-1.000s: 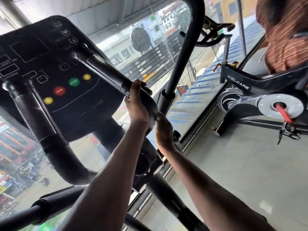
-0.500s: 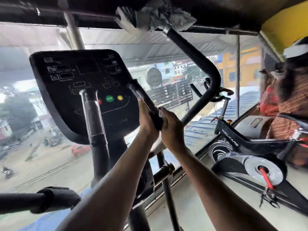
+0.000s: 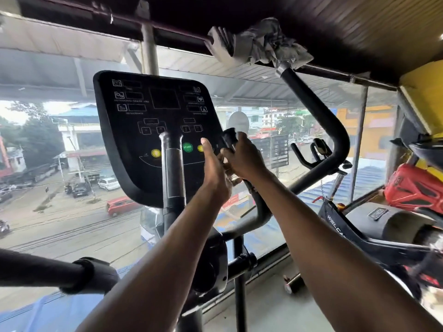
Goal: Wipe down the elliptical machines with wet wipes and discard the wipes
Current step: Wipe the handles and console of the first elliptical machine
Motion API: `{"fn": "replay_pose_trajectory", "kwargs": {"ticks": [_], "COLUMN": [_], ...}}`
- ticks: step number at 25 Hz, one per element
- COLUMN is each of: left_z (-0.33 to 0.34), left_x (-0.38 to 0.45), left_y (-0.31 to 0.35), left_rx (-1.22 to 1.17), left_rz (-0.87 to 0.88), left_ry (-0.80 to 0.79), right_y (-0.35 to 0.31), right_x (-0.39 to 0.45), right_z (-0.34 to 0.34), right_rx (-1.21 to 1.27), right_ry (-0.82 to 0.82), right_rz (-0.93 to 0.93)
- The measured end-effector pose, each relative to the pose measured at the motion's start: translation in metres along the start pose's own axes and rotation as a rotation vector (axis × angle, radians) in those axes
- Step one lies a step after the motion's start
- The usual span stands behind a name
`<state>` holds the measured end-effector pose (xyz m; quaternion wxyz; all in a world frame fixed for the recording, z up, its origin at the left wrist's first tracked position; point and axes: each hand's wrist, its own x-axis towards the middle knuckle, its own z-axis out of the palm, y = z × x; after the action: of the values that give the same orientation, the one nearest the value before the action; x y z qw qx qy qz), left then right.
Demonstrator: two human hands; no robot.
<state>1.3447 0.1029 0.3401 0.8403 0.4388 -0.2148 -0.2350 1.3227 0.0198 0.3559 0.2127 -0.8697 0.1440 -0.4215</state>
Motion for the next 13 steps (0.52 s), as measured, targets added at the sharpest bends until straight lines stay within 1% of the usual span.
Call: {"fn": "replay_pose_trajectory", "kwargs": {"ticks": [2,3,5,6,7,9,11,12,13], "left_z": [0.000,0.000,0.000,-0.001,-0.001,-0.001,-0.001,-0.002,-0.003], "left_x": [0.000,0.003,0.006,0.005,0.005,0.007,0.006,0.006,0.007], "left_y": [0.003,0.005,0.007,0.007,0.006,0.003,0.005,0.006,0.006], "left_rx": [-0.045,-0.069,-0.075,-0.056,-0.052,-0.062,-0.062,-0.057,-0.048], "left_rz": [0.029,0.047,0.071,0.074,0.072,0.080,0.101,0.105,0.107], "left_ry": [0.015,0.031,0.052,0.057,0.056,0.029,0.020,0.022,0.021], "right_y": [-0.002,0.003,0.021,0.026,0.029,0.028,0.022,0.021,0.019], "right_x": [-0.007,-0.015,-0.031,-0.036,-0.036,-0.028,-0.026,-0.025,-0.027], "right_z": [0.012,0.016,0.022,0.023,0.024,0.024,0.022,0.022,0.021], "right_rx": [-0.130,-0.233,-0.377,-0.376,-0.350,-0.431,-0.612,-0.597,-0.519], "right_ry": [0.073,0.116,0.228,0.265,0.282,0.263,0.236,0.248,0.301], "right_rz": [-0.100,-0.203,-0.485,-0.599,-0.668,-0.723,-0.736,-0.734,-0.717]}}
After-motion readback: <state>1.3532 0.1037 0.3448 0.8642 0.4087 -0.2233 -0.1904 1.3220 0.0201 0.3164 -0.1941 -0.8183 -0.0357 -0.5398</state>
